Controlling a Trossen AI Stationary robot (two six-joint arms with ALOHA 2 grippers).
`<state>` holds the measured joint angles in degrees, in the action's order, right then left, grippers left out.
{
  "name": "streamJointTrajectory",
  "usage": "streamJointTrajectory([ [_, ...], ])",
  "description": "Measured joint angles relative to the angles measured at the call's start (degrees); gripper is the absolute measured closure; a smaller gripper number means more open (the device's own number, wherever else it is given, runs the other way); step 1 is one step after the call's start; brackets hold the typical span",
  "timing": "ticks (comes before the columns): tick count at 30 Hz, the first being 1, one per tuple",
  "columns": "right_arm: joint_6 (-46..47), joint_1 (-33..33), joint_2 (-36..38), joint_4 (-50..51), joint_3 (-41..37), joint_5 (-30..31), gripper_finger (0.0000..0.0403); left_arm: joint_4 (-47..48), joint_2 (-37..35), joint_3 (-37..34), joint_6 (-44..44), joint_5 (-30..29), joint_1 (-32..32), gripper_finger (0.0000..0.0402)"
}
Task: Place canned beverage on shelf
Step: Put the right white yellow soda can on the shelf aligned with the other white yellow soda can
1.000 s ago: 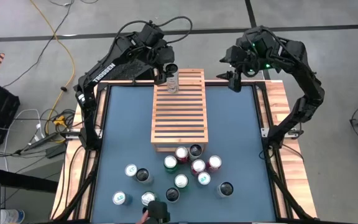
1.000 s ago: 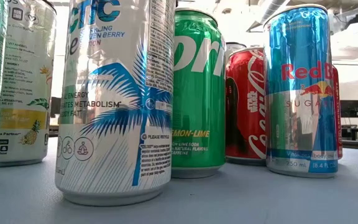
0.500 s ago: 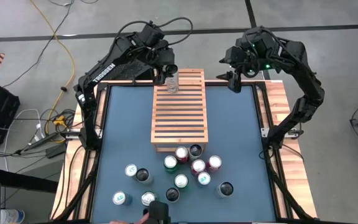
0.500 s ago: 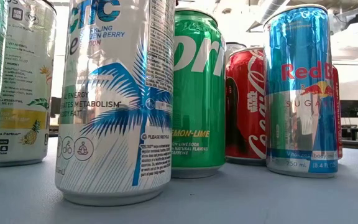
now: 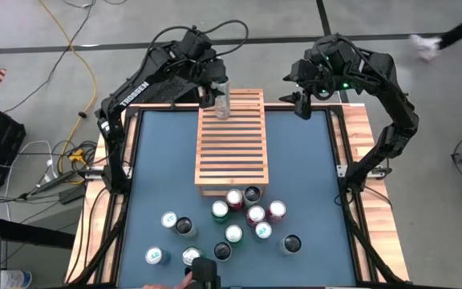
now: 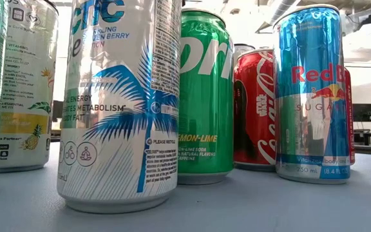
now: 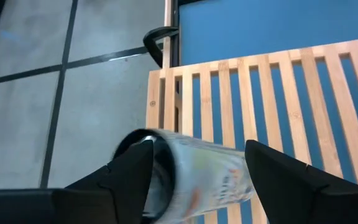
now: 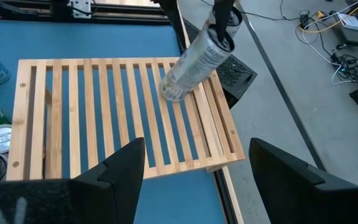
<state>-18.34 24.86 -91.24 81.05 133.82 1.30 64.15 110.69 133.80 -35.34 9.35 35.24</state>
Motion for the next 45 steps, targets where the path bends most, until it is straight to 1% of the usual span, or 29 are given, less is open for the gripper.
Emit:
streamJointTrajectory([
  [11,0.3,0.0,0.0,-0.08,0.0,0.0,0.0132,-1.1,0.0,-0.02,1.54,0.91,-0.18,0.0156],
  [22,0.3,0.0,0.0,-0.08,-0.02,0.0,0.0132,-0.65,0.0,-0.04,1.98,0.83,-2.68,0.0155],
  [26,0.32,0.0,0.0,-0.08,-0.02,0.0,0.0132,-0.47,0.0,-0.04,2.15,0.21,-3.71,0.0154],
  [33,0.47,-0.02,0.0,-0.08,-0.02,-0.02,0.0132,-0.47,0.0,-0.04,2.17,-3.74,-5.21,0.0154],
  [38,0.47,-0.02,0.0,-0.08,-0.02,-0.04,0.0132,-0.21,-0.08,-0.04,3.26,-4.01,-5.33,0.0154],
  [41,0.71,-0.02,0.0,-0.12,-0.02,-0.03,0.0132,-0.14,-0.93,-0.11,4.13,-3.35,-5.31,0.0154],
  [45,0.24,-1.06,-1.35,-1.76,-0.05,-0.02,0.0132,-1.14,-4.05,-0.11,4.78,-2.15,-5.33,0.0154],
])
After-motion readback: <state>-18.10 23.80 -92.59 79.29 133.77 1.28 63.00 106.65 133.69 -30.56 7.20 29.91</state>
